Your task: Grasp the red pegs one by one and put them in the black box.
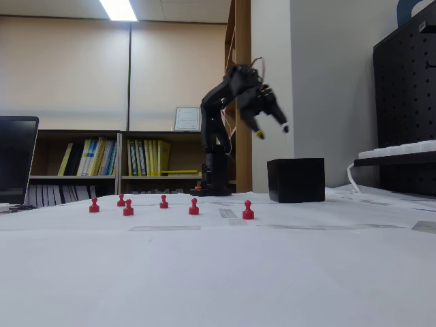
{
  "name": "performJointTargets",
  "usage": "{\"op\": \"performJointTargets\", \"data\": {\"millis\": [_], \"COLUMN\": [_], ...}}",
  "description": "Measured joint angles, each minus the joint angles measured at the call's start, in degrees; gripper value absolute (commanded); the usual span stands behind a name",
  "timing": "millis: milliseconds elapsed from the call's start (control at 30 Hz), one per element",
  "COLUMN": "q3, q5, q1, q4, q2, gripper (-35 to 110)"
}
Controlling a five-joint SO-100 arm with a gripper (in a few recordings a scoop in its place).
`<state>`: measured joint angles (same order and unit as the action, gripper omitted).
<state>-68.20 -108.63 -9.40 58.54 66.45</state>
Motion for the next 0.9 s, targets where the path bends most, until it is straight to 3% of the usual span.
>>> {"op": "performJointTargets", "data": {"millis": [233, 533, 767, 900], "q3": [16.3, 23.7, 37.5, 38.2], "q5": [12.6, 12.1, 15.7, 16.5], "q1": [11.3, 15.5, 19.4, 21.3], "q4": [-16.8, -32.5, -56.2, -63.5], "q2": [0.1, 3.3, 6.9, 9.5], "gripper": [20, 20, 20, 20]}}
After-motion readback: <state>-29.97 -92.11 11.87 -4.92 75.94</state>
